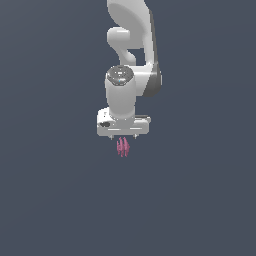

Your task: Pick up the object and move it to a goal position.

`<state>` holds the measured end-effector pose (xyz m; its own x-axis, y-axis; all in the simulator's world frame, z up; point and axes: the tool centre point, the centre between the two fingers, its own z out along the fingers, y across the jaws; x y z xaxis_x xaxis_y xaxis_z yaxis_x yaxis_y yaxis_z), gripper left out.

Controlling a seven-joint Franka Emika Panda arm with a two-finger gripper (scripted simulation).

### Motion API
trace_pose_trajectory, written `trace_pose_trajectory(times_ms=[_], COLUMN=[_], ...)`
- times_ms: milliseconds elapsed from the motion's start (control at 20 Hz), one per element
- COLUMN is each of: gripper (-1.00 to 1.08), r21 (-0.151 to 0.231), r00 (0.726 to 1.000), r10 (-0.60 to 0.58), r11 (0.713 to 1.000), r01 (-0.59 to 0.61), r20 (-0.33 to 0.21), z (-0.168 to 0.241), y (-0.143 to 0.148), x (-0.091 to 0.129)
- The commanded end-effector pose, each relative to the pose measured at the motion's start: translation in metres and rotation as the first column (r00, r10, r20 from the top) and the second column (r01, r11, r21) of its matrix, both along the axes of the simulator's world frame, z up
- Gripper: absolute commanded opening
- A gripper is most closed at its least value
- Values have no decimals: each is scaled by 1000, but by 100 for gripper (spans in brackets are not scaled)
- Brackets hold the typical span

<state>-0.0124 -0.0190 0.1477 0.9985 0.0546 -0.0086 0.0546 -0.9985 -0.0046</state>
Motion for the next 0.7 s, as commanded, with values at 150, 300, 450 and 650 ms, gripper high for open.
trace_pose_trajectory(times_ms=[150,300,450,650], gripper=[100,100,100,100], r21=[-3,-4,-4,-4], r00=[999,997,997,997], r10=[53,71,81,79], r11=[999,997,997,997], r01=[-53,-71,-81,-79], r20=[5,8,9,7], z=[-29,-38,-43,-44], y=[-3,-3,-4,-4], x=[-8,-11,-13,-13])
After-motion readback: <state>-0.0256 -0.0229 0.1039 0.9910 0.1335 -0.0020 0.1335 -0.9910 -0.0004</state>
